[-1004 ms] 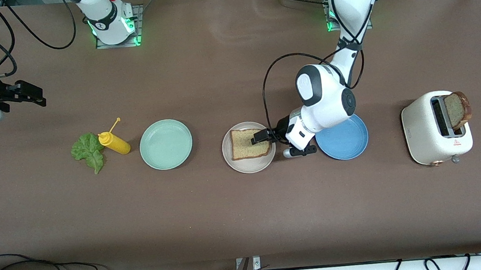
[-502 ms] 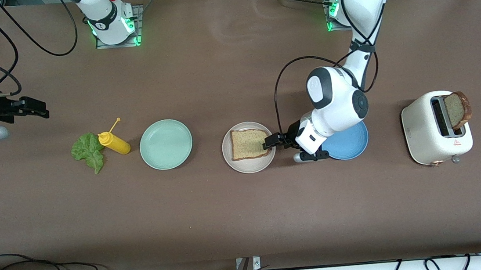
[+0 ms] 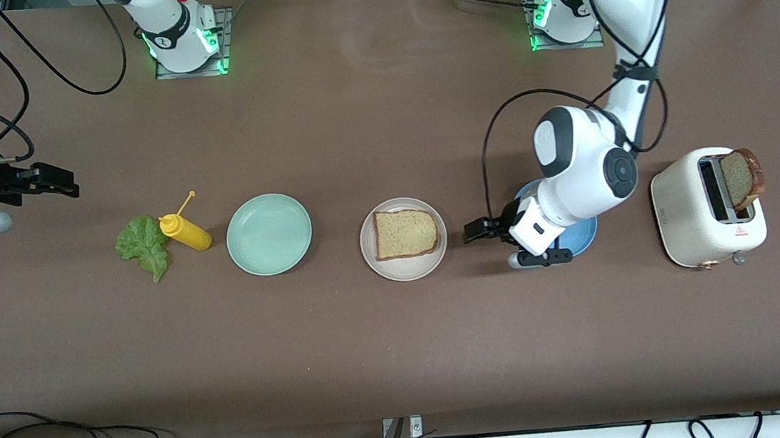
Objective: Make sandwich on beige plate with both arms
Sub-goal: 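Reach the right gripper to the lettuce while the left gripper withdraws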
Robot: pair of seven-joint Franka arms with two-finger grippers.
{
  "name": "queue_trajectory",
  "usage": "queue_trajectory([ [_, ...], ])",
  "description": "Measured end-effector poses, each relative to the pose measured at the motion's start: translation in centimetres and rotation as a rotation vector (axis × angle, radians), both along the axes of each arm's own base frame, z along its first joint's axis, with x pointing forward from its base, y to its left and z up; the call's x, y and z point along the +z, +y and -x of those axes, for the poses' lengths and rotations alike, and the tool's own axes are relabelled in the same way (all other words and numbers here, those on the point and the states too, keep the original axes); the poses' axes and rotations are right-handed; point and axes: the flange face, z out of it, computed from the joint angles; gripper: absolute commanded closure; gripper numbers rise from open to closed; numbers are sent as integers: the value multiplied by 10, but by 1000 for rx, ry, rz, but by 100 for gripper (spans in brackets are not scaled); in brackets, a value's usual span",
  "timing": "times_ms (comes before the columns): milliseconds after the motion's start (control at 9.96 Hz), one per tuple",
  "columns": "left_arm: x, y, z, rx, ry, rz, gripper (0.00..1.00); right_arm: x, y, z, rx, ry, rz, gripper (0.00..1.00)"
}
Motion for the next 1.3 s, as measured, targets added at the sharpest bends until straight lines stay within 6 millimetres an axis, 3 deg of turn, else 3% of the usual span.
queue_trajectory([
  [301, 28, 53, 2, -71, 73, -122, 0, -8, -5, -4, -3, -4, 14, 0],
  [502, 43, 77, 7, -111, 114, -211, 0, -36, -26, -11, -28, -30, 36, 0],
  [703, 58, 103, 13, -143, 152, -309, 0, -84, -39, -17, -41, -89, 44, 0],
  [903, 81, 135, 15, -131, 163, -358, 0, -149, -41, -10, -37, -114, 45, 0],
  [1305, 147, 185, 26, -91, 154, -419, 0, -269, -39, 0, 36, -88, 42, 0],
])
